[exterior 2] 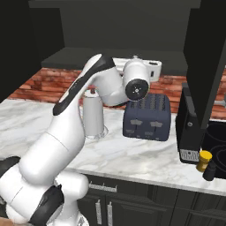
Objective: Collect the turmeric, ketchup, and shaker from the cabinet and place them next to the stove.
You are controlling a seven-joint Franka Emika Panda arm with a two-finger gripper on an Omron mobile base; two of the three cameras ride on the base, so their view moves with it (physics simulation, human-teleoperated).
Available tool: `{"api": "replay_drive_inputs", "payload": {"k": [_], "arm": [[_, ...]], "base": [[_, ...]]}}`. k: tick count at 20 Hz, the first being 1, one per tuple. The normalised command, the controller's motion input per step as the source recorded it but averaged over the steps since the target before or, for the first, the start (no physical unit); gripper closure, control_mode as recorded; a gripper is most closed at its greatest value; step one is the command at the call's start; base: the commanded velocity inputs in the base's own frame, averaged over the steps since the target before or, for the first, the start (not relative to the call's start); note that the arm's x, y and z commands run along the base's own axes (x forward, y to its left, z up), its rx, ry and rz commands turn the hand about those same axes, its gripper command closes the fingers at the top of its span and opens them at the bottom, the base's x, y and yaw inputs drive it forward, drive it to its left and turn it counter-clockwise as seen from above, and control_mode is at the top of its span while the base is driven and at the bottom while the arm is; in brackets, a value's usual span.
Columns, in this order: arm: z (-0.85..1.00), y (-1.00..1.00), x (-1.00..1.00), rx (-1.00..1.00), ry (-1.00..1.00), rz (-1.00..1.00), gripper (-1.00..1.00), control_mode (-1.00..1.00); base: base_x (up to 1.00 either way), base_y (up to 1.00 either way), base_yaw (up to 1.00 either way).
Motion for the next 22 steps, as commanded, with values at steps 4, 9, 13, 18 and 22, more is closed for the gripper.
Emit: {"api": "replay_drive_inputs", "payload": {"k": [4,9,13,18,22], "arm": [[-0.68,-0.68,-0.97,-0.12,-0.06,0.01,1.0,-1.0],[-0.55,-0.44,-0.55,-0.09,0.01,0.06,1.0,-1.0],[-0.52,-0.38,-0.22,-0.09,0.1,0.05,1.0,-1.0],[-0.46,-0.33,-0.05,-0.07,0.14,0.04,1.0,-1.0],[-0.41,-0.34,0.0,0.0,0.11,0.02,1.0,-1.0]], "base": [[0.0,0.0,0.0],[0.0,0.0,0.0],[0.0,0.0,0.0],[0.0,0.0,0.0],[0.0,0.0,0.0]]}}
